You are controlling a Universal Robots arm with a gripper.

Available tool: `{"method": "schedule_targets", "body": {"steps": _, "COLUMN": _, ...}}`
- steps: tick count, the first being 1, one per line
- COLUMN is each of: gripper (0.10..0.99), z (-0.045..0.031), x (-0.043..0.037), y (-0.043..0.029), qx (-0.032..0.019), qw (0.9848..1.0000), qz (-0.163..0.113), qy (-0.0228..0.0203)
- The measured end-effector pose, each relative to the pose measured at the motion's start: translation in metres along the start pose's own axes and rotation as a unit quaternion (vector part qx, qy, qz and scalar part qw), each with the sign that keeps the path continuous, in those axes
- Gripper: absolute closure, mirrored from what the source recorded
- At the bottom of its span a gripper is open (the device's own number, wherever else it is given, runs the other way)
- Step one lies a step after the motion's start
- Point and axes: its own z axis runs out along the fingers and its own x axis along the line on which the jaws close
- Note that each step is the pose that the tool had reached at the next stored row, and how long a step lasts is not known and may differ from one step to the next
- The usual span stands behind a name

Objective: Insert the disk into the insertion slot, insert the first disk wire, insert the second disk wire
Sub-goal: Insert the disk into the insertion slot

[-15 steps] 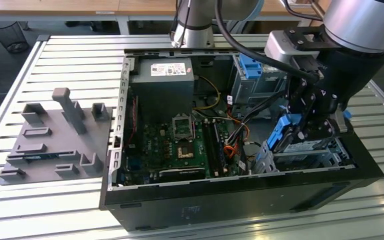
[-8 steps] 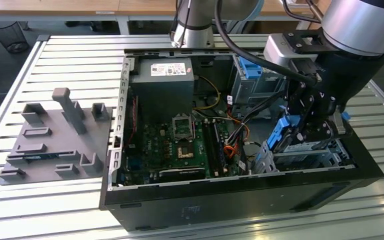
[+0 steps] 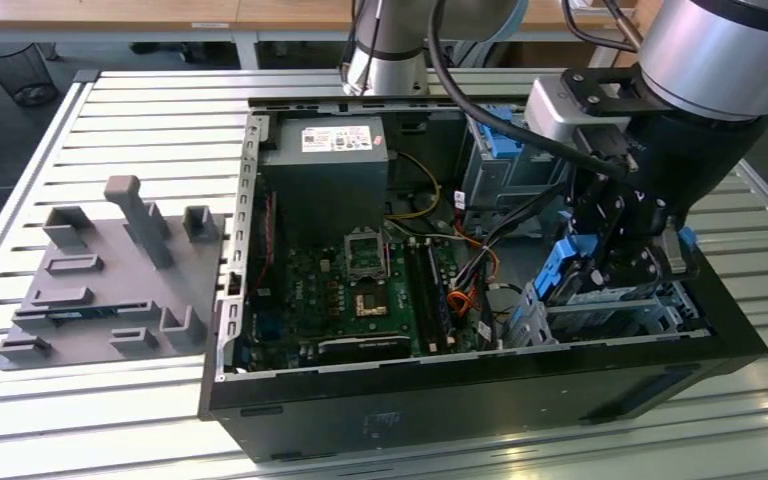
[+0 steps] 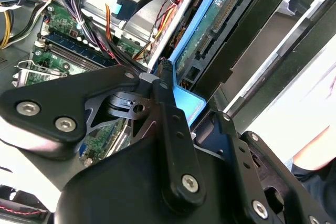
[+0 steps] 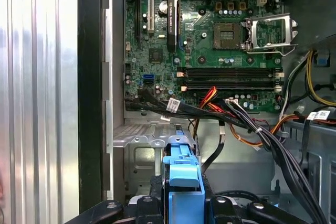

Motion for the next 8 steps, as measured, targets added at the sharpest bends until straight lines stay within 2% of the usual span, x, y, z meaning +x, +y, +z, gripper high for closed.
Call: {"method": "schedule_targets", "body": {"steps": 8, "gripper": 0.722, "z": 0.0069, "x": 0.0000, "y": 0.0002, "qx": 0.0000, "qw": 1.0000, "qz": 0.000, "qy": 0.0000}}
